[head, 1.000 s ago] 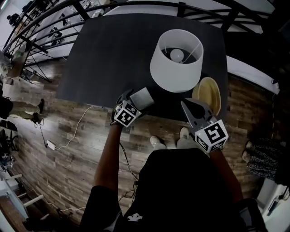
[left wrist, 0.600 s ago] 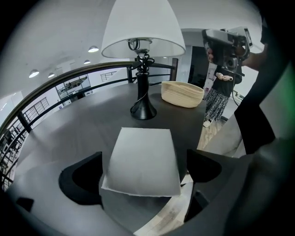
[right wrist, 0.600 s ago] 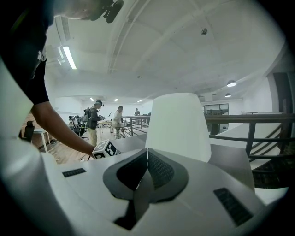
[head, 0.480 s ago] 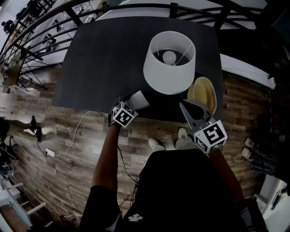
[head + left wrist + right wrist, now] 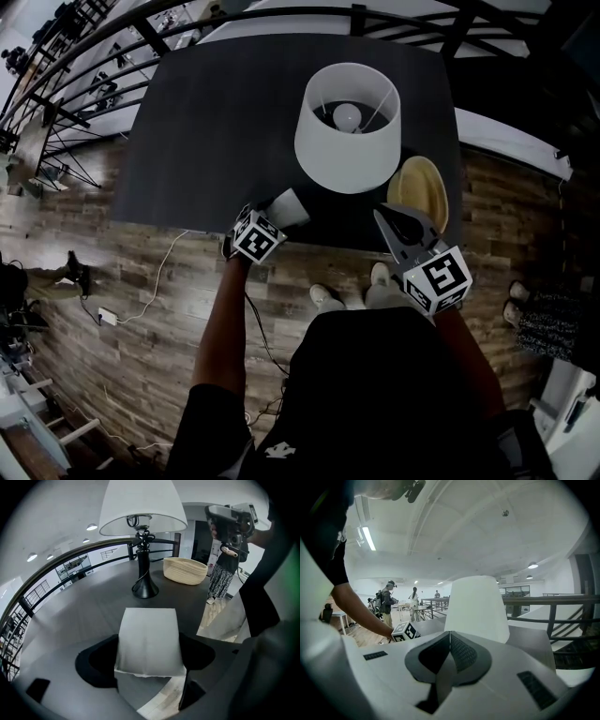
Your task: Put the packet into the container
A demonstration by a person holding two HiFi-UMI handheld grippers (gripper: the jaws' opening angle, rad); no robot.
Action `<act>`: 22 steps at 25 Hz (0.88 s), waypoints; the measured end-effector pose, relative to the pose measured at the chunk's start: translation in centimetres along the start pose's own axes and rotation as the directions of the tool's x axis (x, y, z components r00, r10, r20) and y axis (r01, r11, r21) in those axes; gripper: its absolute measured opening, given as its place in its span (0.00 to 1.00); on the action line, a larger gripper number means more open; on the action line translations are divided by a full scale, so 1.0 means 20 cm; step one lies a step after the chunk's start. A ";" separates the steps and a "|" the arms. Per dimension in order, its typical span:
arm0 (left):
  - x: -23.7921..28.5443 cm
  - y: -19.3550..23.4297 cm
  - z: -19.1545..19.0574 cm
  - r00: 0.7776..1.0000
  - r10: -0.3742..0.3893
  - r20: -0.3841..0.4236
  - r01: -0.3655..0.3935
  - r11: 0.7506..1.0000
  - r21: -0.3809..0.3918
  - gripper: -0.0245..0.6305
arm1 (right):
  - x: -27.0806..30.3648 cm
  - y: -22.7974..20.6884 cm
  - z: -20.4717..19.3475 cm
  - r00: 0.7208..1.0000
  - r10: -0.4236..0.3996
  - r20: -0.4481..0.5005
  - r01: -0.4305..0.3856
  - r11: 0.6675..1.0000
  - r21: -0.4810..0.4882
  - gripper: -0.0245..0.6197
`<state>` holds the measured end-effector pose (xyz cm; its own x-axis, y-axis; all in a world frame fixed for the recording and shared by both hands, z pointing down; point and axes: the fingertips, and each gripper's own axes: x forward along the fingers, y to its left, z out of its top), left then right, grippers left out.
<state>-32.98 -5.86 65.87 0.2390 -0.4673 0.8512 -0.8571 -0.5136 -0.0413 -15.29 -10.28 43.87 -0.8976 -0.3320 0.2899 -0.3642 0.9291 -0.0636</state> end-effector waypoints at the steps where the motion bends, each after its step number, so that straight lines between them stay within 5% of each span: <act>1: 0.00 -0.01 0.00 1.000 -0.004 -0.001 0.004 1.000 0.004 0.66 | 0.00 -0.01 0.00 1.000 -0.003 0.002 0.003 1.000 0.002 0.05; 13: -0.04 -0.18 0.17 0.994 -0.102 0.029 0.097 0.988 0.117 0.66 | -0.09 -0.12 -0.02 0.998 -0.065 0.026 0.064 0.997 0.038 0.05; 22: -0.08 -0.36 0.39 0.986 -0.168 0.011 0.157 0.943 0.295 0.66 | -0.16 -0.22 0.00 0.992 -0.117 0.049 0.114 0.992 0.061 0.05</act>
<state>-23.63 -7.08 60.64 0.3843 -0.3826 0.8402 -0.6359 -0.7695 -0.0595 -10.89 -13.26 43.29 -0.8599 -0.4462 0.2479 -0.4787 0.8735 -0.0887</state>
